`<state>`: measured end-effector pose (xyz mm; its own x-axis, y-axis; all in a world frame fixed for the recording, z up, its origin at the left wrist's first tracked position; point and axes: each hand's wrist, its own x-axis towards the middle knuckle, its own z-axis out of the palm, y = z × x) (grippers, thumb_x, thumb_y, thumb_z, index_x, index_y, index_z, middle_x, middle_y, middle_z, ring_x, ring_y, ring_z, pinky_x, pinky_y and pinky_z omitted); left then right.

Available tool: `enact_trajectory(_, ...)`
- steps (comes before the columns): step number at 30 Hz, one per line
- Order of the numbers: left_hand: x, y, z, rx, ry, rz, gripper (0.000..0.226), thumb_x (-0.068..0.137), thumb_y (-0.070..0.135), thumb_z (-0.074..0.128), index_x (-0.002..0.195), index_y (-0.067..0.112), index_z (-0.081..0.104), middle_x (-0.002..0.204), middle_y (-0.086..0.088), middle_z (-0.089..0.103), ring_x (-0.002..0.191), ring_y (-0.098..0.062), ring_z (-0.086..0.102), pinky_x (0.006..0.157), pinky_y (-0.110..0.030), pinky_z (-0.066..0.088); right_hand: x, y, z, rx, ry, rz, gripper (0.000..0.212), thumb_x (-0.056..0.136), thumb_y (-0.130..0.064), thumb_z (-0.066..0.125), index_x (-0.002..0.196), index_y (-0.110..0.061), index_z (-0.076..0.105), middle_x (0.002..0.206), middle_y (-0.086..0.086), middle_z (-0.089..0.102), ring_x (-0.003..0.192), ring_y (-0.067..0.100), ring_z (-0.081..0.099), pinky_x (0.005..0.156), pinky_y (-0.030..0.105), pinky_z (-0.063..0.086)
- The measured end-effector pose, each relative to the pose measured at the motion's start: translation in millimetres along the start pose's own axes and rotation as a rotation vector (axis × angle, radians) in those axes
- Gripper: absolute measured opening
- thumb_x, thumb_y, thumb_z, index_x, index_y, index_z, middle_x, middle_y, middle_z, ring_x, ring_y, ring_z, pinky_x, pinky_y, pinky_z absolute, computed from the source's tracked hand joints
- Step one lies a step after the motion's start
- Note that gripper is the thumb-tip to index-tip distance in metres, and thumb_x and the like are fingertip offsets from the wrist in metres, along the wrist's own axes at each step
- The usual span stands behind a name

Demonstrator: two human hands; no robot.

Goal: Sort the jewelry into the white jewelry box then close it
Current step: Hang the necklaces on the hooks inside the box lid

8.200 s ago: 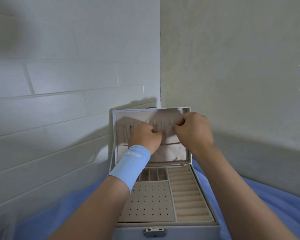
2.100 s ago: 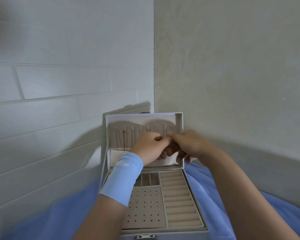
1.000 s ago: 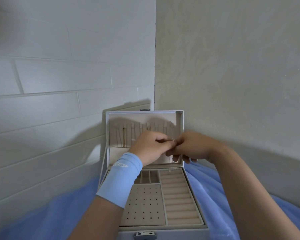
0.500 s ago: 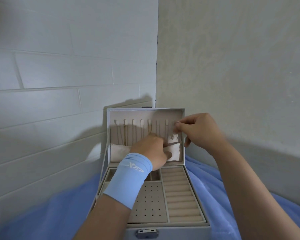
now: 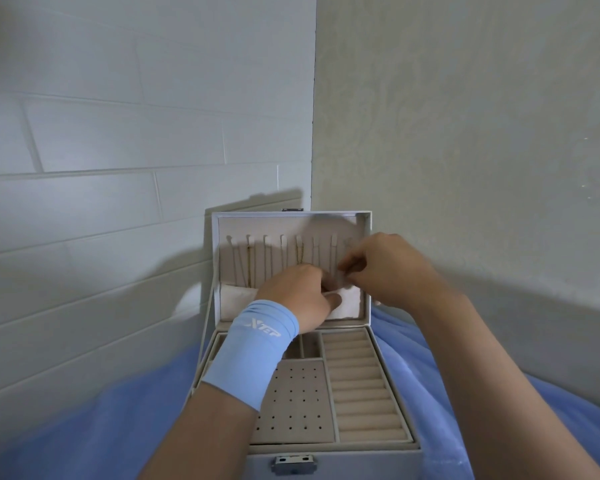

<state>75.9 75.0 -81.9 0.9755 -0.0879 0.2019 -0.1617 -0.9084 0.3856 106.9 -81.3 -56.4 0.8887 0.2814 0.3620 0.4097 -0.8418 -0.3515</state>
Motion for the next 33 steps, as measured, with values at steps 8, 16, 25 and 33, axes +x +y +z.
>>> enact_trajectory(8,-10,-1,-5,0.022,0.028,0.037,0.038,0.096,0.039,0.055,0.132,0.029,0.059,0.134,0.005,0.059,0.118,-0.019,0.057,0.1,-0.037,0.048,-2,-6,-2,0.038,0.015,-0.008,0.026,0.085,-0.013,0.065,0.096,-0.03,0.08,0.096,-0.012,0.075,0.086,0.008,0.067,0.086,0.033,0.057)
enact_trajectory(16,-59,-24,-35,-0.004,0.036,-0.011,0.034,0.095,0.04,0.058,0.127,0.03,0.06,0.125,0.009,0.056,0.111,-0.014,0.056,0.086,-0.028,0.043,-36,-55,3,0.169,-0.149,-0.141,0.013,0.088,-0.023,0.072,0.096,-0.031,0.08,0.093,-0.015,0.073,0.086,-0.001,0.066,0.082,0.021,0.053)
enact_trajectory(25,-170,-77,-95,0.053,0.018,-0.127,0.03,0.092,0.019,0.053,0.118,0.028,0.065,0.116,0.006,0.061,0.093,-0.015,0.059,0.082,-0.028,0.047,-102,-157,21,0.177,-0.368,-0.306,0.025,0.094,-0.032,0.066,0.117,-0.023,0.072,0.108,-0.007,0.069,0.057,-0.007,0.056,0.058,0.011,0.038)
enact_trajectory(33,-288,-135,-132,0.086,-0.055,-0.227,0.021,0.096,0.021,0.052,0.106,0.029,0.068,0.111,0.007,0.066,0.097,-0.013,0.061,0.089,-0.03,0.051,-157,-246,66,0.072,-0.57,-0.438,0.029,0.097,-0.03,0.063,0.125,-0.025,0.068,0.121,-0.006,0.067,0.066,0.002,0.057,0.06,0.012,0.041)
